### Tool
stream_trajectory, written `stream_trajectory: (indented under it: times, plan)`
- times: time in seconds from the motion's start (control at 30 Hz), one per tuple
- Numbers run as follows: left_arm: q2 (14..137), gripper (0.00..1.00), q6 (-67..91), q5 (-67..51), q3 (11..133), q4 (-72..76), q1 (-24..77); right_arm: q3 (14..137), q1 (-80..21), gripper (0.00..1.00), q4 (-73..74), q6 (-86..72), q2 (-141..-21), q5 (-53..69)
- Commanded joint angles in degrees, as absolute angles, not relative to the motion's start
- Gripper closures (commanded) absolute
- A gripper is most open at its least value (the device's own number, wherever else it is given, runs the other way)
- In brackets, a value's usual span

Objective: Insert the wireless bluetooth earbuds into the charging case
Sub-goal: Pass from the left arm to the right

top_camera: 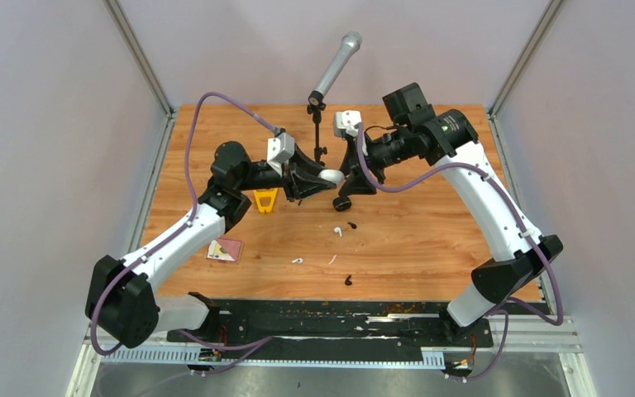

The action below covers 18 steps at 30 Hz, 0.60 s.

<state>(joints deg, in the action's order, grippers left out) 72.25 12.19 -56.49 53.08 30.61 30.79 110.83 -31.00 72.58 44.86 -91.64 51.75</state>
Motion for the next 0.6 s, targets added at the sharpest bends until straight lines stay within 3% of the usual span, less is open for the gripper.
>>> stream_trajectory:
  times: [0.0, 0.2, 0.27, 0.4, 0.57]
  plan:
    - [72.9, 1.0, 14.0, -57.2, 55.9, 34.0, 31.1, 110.4, -31.5, 0.53, 70.7, 45.9, -90.4, 51.7]
    - [74.0, 1.0, 13.5, -57.7, 56.5, 33.5, 31.1, 111.5, -31.7, 0.65, 70.6, 46.1, -91.7, 51.5]
    - [74.1, 0.99, 12.9, -57.8, 56.6, 32.9, 31.1, 111.6, -31.7, 0.74, 70.6, 46.1, -91.6, 51.7]
    - [73.9, 0.72, 12.4, -57.4, 56.7, 32.0, 31.1, 111.9, -31.8, 0.99, 70.6, 46.1, -91.5, 51.4]
    - [73.7, 0.59, 11.2, -56.9, 57.1, 29.4, 31.1, 115.2, -31.8, 1.0, 73.4, 46.8, -91.7, 47.5]
